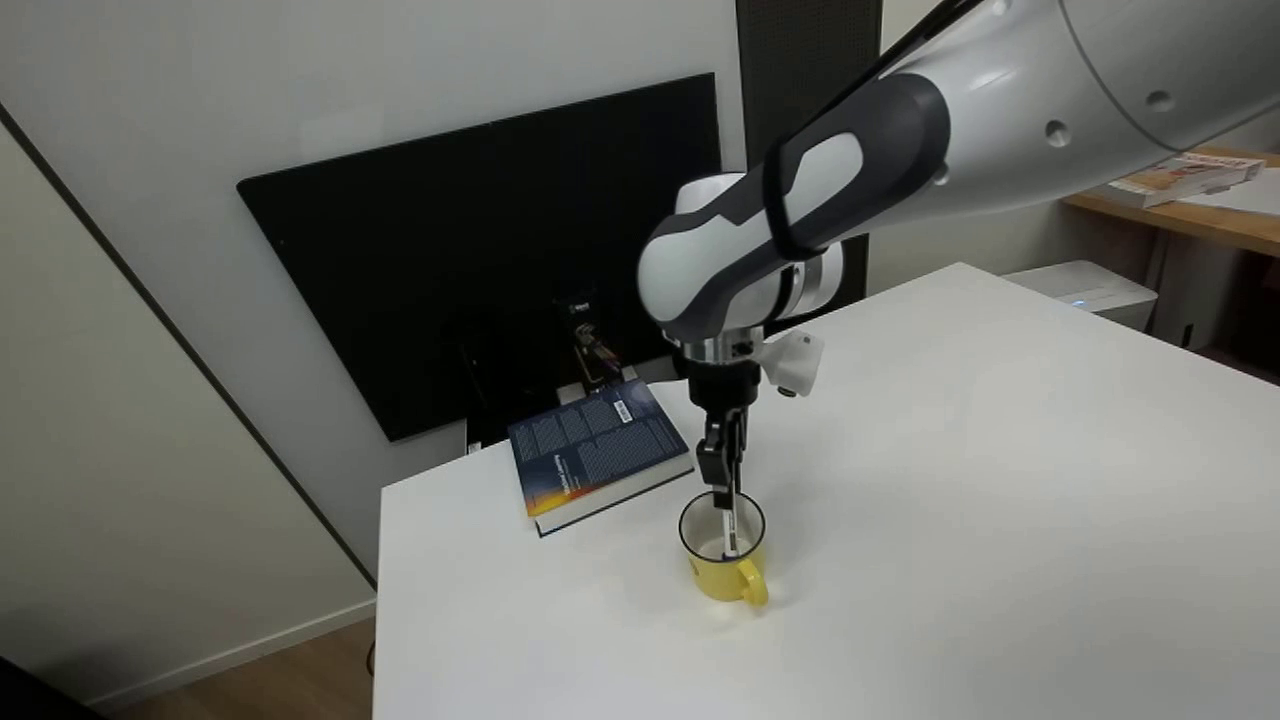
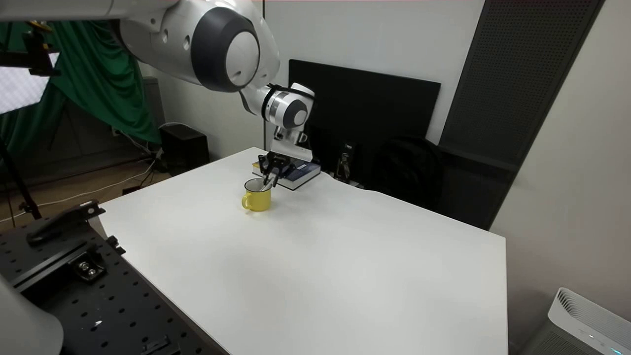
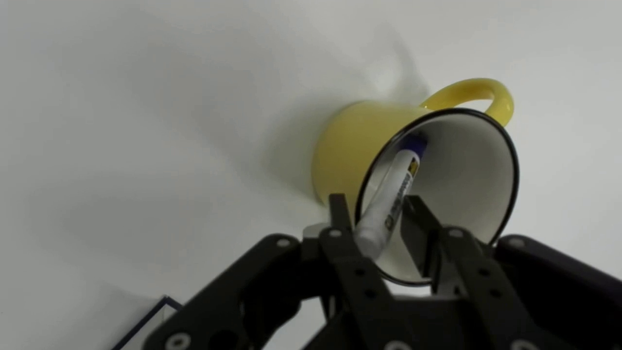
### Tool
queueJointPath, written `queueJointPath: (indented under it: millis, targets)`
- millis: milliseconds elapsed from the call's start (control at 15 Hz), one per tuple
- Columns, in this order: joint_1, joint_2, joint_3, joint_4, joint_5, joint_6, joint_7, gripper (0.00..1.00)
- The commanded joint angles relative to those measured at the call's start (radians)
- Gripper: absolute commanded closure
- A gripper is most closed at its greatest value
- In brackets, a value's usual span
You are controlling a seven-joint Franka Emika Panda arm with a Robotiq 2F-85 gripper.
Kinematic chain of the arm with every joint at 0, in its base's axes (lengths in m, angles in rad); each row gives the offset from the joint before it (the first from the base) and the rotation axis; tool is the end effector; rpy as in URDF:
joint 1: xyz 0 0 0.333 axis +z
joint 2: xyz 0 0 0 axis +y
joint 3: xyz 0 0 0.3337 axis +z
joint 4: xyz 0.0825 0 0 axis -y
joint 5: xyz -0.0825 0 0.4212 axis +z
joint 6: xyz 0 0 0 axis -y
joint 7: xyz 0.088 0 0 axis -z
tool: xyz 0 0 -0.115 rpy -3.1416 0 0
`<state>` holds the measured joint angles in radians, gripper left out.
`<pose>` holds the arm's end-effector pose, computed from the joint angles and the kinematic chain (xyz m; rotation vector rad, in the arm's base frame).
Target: Put the marker in the cup on the table
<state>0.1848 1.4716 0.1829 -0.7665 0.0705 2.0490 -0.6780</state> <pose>0.7570 0.2292 -0.0330 -2.5970 -1.1908 0.1850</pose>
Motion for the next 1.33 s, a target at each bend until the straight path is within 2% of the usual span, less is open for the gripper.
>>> queueJointPath:
  millis: [0, 333, 867, 933, 1000, 1267]
  targets:
    - [0.023, -0.001, -0.022, 0.033, -0.032, -0.050, 0.077, 0.95]
    - [0.053, 0.010, -0.033, 0.097, -0.063, -0.118, 0.124, 0.95]
    - [0.068, 0.007, -0.047, 0.115, -0.090, -0.134, 0.156, 0.95]
    - [0.065, 0.007, -0.047, 0.115, -0.090, -0.133, 0.157, 0.54]
    - [0.063, 0.006, -0.049, 0.113, -0.090, -0.134, 0.159, 0.53]
    - [0.056, 0.006, -0.056, 0.111, -0.091, -0.134, 0.167, 0.27]
